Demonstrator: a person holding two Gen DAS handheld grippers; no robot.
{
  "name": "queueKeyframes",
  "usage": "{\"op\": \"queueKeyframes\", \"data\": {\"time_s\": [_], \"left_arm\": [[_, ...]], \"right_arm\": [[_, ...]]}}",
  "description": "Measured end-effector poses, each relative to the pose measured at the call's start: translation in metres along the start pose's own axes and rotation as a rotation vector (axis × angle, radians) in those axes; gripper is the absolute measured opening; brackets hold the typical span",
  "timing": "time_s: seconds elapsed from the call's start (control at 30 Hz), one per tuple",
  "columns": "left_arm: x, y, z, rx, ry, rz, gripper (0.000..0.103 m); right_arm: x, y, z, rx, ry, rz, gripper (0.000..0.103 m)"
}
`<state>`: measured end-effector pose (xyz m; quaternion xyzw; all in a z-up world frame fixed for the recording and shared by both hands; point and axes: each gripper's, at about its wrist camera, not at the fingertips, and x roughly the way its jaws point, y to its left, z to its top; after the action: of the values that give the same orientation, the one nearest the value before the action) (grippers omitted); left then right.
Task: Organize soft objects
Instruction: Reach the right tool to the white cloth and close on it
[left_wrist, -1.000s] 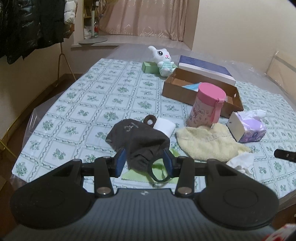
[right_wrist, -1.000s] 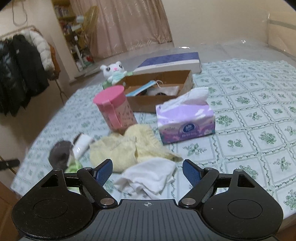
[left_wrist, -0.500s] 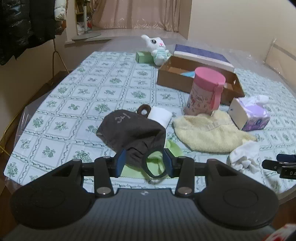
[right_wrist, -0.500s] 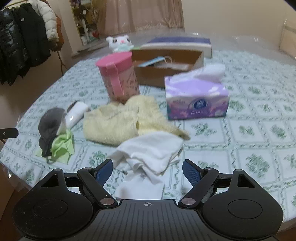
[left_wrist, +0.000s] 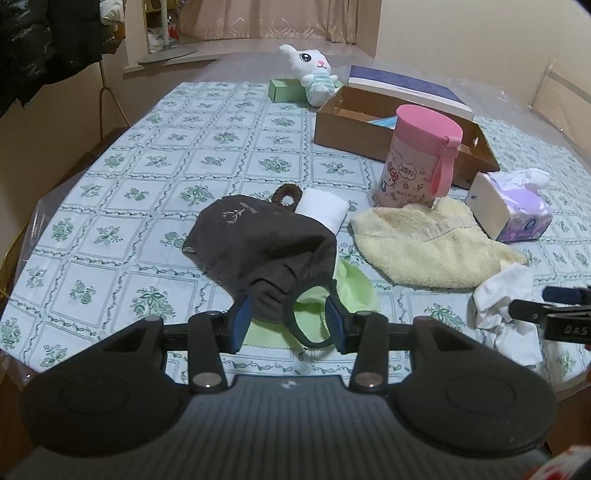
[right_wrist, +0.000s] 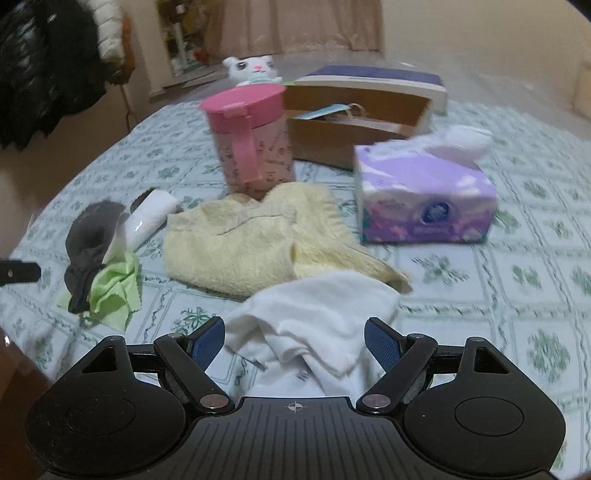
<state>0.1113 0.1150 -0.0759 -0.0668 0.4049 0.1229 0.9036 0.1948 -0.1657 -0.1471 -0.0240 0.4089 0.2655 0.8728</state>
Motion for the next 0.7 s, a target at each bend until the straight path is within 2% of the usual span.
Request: {"op": "queueKeyframes", "data": {"time_s": [0.3,0.7], "left_arm": [[0.009,0.001,-0.001,-0.003,0.015,-0.001,0.041],[0.017,0.005,-0.004,-0.019,0.030,0.003,0.042]], "right_arm": [[0.030,0.021,-0.004,-0.100,0.041,-0.036,0.082],[0.045,0.022,-0.010,-0.107,0.044,-0.071,0.082]]}}
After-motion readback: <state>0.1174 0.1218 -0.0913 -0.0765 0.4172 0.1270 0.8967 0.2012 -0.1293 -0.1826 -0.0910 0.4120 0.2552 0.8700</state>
